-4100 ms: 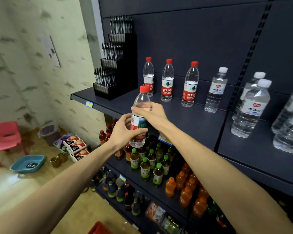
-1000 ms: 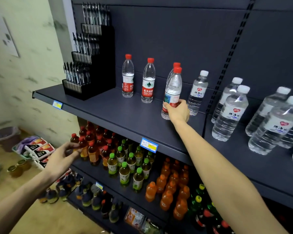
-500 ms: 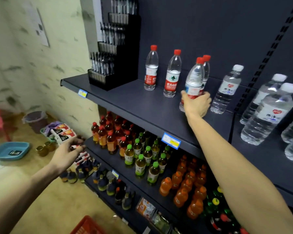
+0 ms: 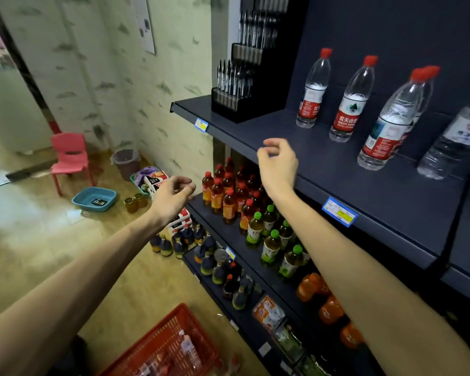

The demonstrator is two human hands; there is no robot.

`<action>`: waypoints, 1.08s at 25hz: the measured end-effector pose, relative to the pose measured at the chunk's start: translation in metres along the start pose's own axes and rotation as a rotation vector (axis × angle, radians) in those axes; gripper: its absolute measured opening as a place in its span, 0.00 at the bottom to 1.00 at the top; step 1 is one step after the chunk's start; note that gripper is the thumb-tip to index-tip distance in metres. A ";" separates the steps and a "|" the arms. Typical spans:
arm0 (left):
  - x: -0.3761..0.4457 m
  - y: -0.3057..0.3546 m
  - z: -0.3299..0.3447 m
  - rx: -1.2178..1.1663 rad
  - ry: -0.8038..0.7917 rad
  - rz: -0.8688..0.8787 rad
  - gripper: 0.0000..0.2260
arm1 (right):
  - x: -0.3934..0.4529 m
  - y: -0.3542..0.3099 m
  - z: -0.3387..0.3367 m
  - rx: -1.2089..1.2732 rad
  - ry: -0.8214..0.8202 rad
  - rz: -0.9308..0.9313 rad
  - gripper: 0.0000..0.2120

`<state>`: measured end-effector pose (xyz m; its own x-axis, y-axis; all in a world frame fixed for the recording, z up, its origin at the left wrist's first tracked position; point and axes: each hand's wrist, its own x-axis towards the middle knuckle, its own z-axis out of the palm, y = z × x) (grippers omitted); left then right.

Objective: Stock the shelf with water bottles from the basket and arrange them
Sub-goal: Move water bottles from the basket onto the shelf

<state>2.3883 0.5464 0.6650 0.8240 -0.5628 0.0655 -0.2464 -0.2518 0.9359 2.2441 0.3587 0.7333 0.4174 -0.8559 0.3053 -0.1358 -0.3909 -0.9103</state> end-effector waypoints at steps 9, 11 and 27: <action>-0.016 -0.037 -0.022 0.036 -0.015 -0.084 0.06 | -0.050 0.044 0.083 -0.080 -0.609 0.221 0.20; -0.026 -0.066 -0.025 0.021 -0.049 -0.178 0.06 | -0.075 0.073 0.107 -0.076 -0.707 0.327 0.19; -0.161 -0.637 0.045 0.135 -0.059 -0.944 0.10 | -0.366 0.562 0.306 -0.486 -1.122 0.836 0.22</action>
<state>2.3895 0.7617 0.0423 0.6868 -0.1187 -0.7171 0.4470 -0.7090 0.5454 2.2896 0.5556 0.0241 0.4979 -0.2701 -0.8241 -0.8665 -0.1941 -0.4599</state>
